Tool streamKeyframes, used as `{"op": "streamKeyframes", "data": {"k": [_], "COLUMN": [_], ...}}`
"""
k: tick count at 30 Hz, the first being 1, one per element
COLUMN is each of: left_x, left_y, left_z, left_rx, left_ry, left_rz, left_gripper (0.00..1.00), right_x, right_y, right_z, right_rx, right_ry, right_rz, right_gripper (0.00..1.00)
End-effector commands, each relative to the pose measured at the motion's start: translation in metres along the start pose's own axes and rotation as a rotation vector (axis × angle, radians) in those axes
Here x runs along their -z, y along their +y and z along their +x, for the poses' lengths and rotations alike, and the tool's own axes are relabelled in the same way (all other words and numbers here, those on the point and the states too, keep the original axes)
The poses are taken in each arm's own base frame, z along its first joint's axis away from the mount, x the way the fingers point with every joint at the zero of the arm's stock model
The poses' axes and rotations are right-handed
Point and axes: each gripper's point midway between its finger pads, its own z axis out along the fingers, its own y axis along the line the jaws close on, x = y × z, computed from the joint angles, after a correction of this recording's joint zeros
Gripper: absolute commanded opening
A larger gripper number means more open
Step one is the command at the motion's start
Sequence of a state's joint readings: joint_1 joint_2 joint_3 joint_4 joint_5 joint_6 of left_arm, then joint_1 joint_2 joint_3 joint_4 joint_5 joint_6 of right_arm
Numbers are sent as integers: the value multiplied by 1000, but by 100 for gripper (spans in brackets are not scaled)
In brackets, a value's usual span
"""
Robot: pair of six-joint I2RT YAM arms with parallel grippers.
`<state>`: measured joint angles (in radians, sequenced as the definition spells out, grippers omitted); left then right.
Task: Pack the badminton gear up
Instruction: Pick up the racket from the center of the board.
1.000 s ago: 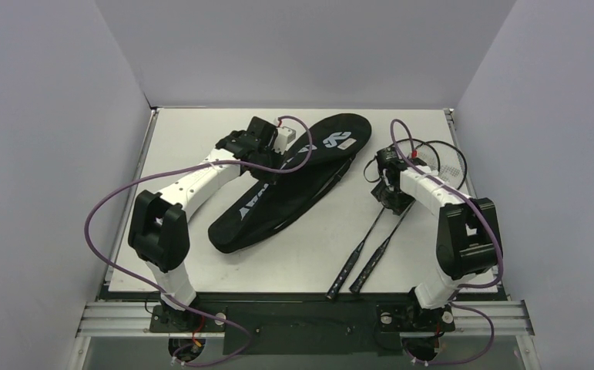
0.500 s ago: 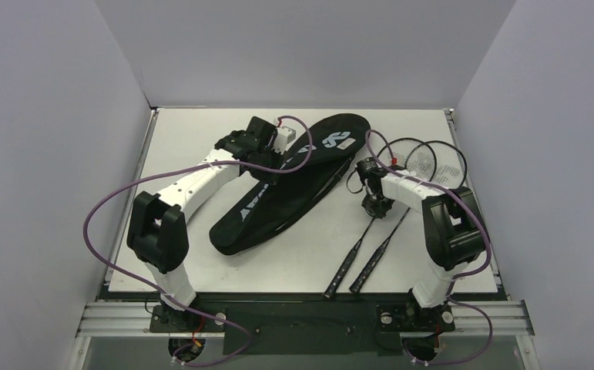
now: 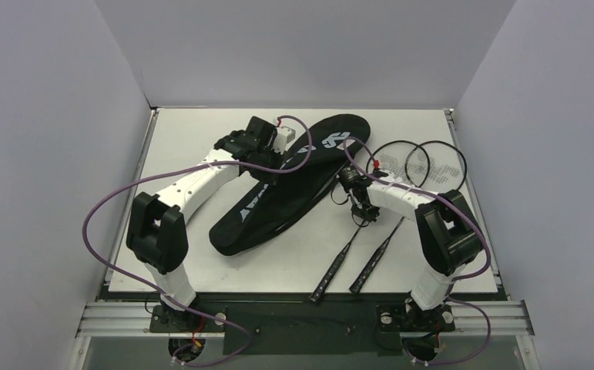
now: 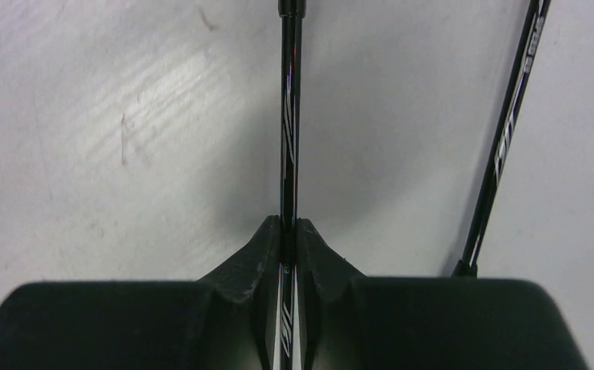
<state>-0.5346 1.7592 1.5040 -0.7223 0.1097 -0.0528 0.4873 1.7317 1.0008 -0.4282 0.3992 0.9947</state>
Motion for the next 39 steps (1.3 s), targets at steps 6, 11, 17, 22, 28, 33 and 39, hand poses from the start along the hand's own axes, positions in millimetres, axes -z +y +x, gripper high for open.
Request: {"op": "streamKeyframes", "data": {"k": [6, 11, 17, 22, 28, 33, 39], "left_x": [18, 7, -1, -8, -14, -14, -10], "left_y": [-2, 3, 5, 5, -2, -15, -23], "left_z": [-47, -59, -67, -72, -80, -74, -62], "left_rx": [33, 48, 60, 66, 68, 41, 22], "left_ry": [-159, -181, -192, -196, -195, -176, -162], "left_rz": [-5, -29, -40, -44, -23, -2, 22], "left_gripper": [0, 0, 0, 0, 0, 0, 0], "right_x": [92, 126, 161, 175, 195, 209, 216], "right_y": [-18, -24, -51, -63, -47, -20, 5], "right_z": [11, 43, 57, 76, 98, 100, 98], "right_rx": [107, 140, 214, 295, 443, 544, 603], "right_ry": [-92, -16, 10, 38, 49, 33, 23], "right_rz": [-106, -215, -262, -291, -319, -325, -323], "right_gripper": [0, 0, 0, 0, 0, 0, 0]}}
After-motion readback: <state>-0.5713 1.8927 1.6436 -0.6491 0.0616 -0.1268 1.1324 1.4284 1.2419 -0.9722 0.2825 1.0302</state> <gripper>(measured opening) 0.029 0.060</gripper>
